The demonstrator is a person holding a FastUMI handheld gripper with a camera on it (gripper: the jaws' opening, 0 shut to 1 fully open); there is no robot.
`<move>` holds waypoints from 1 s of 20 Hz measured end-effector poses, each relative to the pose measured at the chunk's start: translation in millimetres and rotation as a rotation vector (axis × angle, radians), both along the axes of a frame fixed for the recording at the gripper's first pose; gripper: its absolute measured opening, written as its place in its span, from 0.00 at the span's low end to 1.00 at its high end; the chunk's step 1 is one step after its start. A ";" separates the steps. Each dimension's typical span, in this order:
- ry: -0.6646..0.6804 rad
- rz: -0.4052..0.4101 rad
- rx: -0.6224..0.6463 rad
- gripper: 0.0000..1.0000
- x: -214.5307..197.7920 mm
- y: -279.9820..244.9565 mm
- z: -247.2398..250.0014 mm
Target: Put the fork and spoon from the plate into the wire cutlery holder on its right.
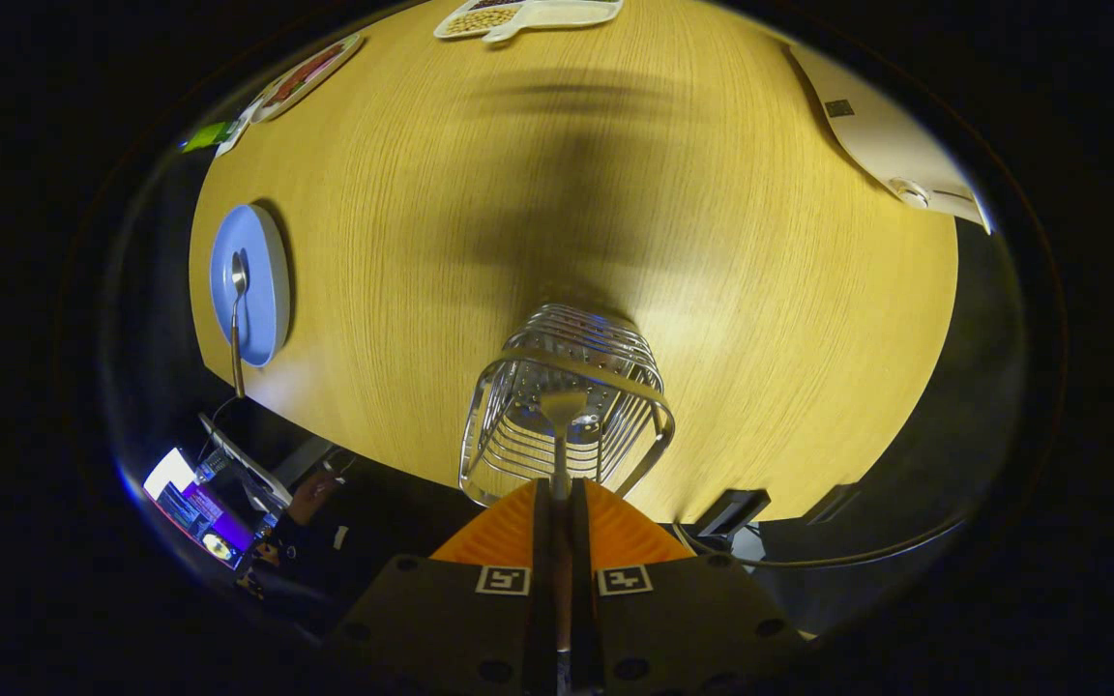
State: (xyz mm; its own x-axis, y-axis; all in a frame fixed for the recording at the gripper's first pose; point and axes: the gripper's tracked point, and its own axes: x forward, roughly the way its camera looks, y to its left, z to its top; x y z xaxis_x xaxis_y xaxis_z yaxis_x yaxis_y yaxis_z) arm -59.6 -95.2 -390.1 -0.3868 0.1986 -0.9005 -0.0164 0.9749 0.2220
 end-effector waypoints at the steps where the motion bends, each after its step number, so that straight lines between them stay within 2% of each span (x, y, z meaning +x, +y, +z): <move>1: -0.006 0.001 0.001 0.11 1.5 -0.8 -0.3; 4: -0.047 0.000 0.023 0.17 7.8 2.6 3.1; 5: -0.091 -0.003 0.033 0.20 14.8 4.5 5.8; 6: -0.147 -0.011 0.048 0.29 22.5 6.2 9.4; 9: -0.327 -0.091 0.107 0.32 48.1 21.7 32.3; 11: -0.439 -0.131 0.154 0.44 59.6 35.5 52.9; 15: -0.578 -0.202 0.271 0.60 67.0 93.9 93.6; 17: -0.604 -0.229 0.329 0.61 65.2 130.0 107.7; 20: -0.600 -0.211 0.415 0.62 55.7 193.3 122.7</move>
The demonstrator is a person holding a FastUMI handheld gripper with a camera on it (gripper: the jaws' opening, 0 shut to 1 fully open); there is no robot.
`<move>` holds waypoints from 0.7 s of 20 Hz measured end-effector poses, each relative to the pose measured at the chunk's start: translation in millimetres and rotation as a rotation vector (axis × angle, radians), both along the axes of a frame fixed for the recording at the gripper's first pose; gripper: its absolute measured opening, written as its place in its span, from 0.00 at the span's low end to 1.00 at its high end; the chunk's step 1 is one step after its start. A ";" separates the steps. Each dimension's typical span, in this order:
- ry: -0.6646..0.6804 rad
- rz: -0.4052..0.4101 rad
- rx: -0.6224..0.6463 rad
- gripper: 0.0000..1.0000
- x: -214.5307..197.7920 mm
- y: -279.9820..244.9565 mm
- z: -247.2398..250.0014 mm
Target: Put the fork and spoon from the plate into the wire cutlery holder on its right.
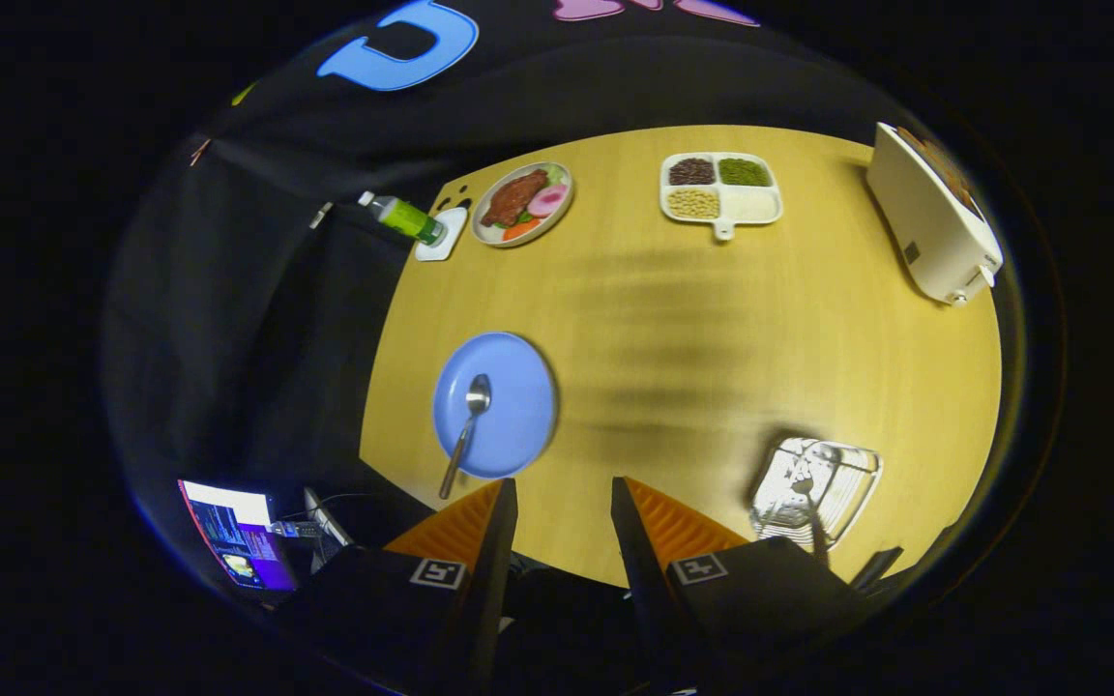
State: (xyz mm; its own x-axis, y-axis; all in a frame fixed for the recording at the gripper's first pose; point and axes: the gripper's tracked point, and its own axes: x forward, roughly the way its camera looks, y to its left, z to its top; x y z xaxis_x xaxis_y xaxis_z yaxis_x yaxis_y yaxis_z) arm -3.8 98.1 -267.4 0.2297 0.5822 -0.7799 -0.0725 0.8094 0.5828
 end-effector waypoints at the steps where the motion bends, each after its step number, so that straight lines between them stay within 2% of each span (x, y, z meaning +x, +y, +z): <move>1: 0.000 0.011 0.016 0.62 -2.0 21.7 -0.3; 5: 0.065 0.054 0.059 0.62 -11.4 107.6 -16.3; 8: 0.094 0.100 0.033 0.62 -19.9 155.5 -41.1; 11: 0.093 0.120 -0.019 0.62 -17.1 186.9 -69.6; 14: 0.122 0.106 -0.085 0.62 -13.3 202.4 -100.2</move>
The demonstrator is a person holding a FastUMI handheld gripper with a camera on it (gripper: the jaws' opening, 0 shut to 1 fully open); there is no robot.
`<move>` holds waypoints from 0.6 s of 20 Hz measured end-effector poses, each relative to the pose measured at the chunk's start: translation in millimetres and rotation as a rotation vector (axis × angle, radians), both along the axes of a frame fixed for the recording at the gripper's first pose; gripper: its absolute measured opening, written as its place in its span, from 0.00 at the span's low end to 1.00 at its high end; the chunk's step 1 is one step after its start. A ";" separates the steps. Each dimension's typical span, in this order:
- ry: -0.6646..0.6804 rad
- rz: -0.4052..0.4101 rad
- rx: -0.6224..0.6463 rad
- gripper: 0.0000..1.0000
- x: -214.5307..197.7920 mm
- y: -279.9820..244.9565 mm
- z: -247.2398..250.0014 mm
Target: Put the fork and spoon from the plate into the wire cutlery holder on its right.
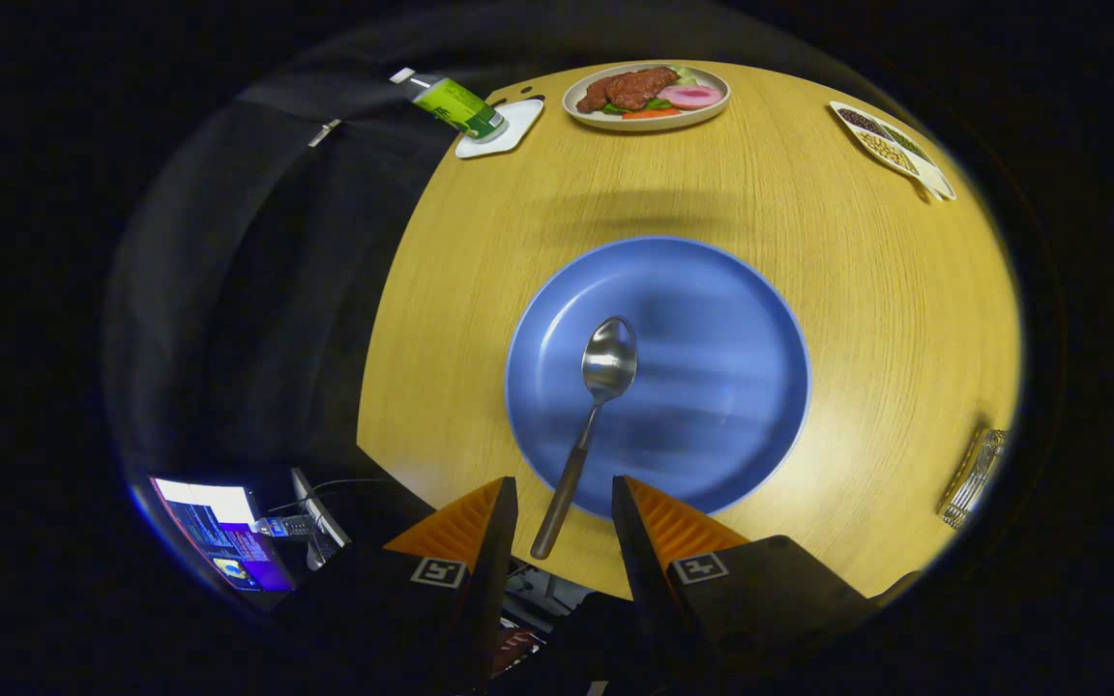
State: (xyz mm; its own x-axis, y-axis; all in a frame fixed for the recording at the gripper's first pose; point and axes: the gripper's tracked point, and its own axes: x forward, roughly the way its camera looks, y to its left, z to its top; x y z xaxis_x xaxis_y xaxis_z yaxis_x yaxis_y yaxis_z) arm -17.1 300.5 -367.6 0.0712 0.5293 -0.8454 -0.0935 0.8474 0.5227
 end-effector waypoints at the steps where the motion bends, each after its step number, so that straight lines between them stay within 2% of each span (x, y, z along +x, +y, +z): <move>1: 0.008 -0.007 -0.014 0.62 1.7 2.7 -8.4; 7: 0.039 -0.014 -0.083 0.62 2.7 15.9 -46.2; 8: 0.040 -0.006 -0.096 0.50 0.5 17.3 -54.2; 9: 0.033 -0.016 -0.101 0.47 2.7 16.4 -52.1; 11: 0.022 -0.034 -0.105 0.29 8.7 14.6 -57.3; 12: 0.025 -0.029 -0.079 0.12 8.5 17.2 -57.7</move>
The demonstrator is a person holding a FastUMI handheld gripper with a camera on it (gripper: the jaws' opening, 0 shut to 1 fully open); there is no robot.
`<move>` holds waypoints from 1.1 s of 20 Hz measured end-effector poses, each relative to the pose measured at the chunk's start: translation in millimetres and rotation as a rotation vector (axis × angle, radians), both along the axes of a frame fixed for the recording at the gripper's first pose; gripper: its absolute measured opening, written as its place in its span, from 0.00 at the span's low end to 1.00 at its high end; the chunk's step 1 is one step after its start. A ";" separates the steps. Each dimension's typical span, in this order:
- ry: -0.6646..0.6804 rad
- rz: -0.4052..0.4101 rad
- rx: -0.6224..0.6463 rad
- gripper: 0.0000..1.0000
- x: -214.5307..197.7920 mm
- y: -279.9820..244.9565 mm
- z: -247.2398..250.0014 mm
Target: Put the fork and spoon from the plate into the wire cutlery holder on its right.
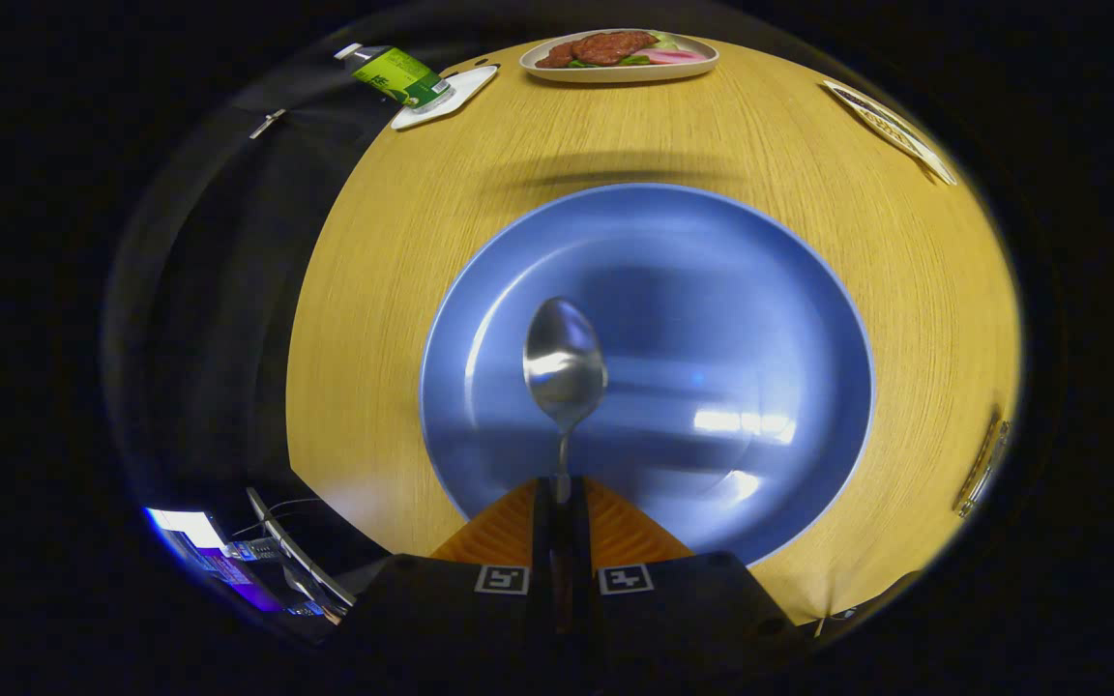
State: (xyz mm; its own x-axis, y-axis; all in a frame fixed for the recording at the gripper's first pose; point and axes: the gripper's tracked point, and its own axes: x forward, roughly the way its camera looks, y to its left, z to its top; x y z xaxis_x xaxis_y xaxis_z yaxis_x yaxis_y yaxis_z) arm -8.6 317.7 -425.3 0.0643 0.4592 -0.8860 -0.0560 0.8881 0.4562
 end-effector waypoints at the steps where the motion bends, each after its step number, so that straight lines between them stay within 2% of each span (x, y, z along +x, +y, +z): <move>1: 0.008 0.014 0.029 0.11 -2.3 -2.3 3.8; 2: 0.016 0.007 0.058 0.08 -3.9 -4.1 5.5; 5: 0.013 -0.028 0.119 0.08 -0.2 -25.2 24.1; 13: -0.068 -0.096 0.283 0.08 -2.2 -114.0 120.9; 17: -0.117 -0.112 0.254 0.08 -14.3 -182.0 149.8; 22: -0.136 -0.159 0.174 0.08 -33.9 -264.7 161.4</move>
